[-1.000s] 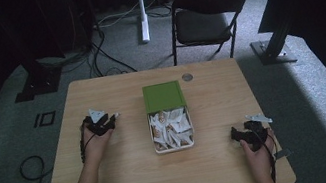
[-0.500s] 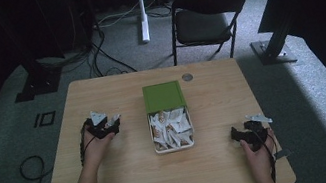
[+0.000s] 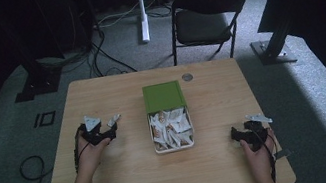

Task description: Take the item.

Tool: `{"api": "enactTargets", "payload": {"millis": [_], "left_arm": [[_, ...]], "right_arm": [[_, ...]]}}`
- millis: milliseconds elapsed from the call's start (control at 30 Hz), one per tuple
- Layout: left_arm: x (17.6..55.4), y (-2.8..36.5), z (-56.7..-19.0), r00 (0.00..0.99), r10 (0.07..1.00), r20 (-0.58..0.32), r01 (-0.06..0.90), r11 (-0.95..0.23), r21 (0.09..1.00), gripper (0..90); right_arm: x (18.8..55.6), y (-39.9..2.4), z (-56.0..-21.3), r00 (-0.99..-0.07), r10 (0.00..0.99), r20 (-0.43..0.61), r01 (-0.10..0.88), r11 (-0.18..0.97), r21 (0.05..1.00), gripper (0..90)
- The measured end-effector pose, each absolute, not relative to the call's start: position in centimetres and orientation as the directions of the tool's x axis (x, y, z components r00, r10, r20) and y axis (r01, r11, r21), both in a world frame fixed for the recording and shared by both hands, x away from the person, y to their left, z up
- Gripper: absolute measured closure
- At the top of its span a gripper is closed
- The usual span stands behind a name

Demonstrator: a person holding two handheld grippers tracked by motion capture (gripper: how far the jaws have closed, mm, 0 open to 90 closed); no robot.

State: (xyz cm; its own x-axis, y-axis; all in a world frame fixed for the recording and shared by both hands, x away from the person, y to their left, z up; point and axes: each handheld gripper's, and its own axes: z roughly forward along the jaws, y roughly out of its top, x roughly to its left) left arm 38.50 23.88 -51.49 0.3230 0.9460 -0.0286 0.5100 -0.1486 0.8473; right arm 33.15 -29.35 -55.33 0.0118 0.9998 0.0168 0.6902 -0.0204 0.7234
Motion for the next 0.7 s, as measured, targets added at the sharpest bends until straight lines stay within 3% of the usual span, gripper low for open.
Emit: {"api": "enactTargets", "payload": {"millis": [267,700], "left_arm": [[37.2,24.8,-51.8,0.321,0.947,-0.006,0.524,-0.172,0.834,18.7],[35.1,26.7,-52.4,0.297,0.955,-0.014,0.545,-0.157,0.823,16.8]], "right_arm": [[33.1,-29.4,-55.3,0.012,1.0,0.017,0.69,-0.021,0.723,11.0],[33.2,-29.4,-55.3,0.011,1.0,0.017,0.69,-0.02,0.723,11.0]]}}
